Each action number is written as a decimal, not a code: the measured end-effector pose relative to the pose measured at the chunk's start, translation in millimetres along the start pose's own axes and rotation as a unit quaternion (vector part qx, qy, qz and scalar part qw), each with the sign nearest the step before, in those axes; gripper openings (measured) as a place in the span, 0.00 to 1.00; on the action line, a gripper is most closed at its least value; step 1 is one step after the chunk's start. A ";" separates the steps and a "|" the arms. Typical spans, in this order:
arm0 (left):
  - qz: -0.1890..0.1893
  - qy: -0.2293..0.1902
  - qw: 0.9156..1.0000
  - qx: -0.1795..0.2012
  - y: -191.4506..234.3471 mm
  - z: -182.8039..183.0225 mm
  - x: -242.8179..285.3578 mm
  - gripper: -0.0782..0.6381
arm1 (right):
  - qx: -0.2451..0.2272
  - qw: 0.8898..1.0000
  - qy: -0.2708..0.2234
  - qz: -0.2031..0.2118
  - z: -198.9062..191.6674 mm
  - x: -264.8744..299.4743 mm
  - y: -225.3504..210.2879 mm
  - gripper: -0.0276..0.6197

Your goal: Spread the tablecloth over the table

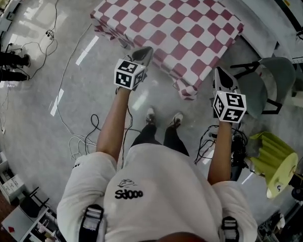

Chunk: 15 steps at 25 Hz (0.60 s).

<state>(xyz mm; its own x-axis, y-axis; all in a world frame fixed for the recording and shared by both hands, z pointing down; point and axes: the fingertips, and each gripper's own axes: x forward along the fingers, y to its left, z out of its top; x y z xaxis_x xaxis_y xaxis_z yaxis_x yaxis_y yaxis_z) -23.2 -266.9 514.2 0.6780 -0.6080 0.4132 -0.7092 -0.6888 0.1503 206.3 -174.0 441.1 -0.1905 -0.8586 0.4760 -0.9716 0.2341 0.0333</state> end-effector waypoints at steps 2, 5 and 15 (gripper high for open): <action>-0.004 -0.022 1.000 0.022 -15.3 34.0 -6.9 0.15 | -0.021 1.000 -0.016 -0.002 20.5 -7.5 -9.4 0.08; -0.003 -0.055 0.997 0.050 -39.7 81.9 -20.9 0.15 | -0.054 0.998 -0.038 -0.009 50.9 -24.6 -20.0 0.08; 0.001 -0.125 0.983 0.136 -94.6 185.6 -65.7 0.15 | -0.086 0.989 -0.116 -0.002 134.4 -77.4 -24.6 0.08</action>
<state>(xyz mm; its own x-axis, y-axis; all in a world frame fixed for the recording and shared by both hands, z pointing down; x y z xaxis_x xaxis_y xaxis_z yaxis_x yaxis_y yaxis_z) 35.2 -235.0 306.1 0.7269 -0.6642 0.1743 -0.6559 -0.7468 -0.1102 226.1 -174.7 285.3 -0.2335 -0.9365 0.2615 -0.9379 0.2879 0.1937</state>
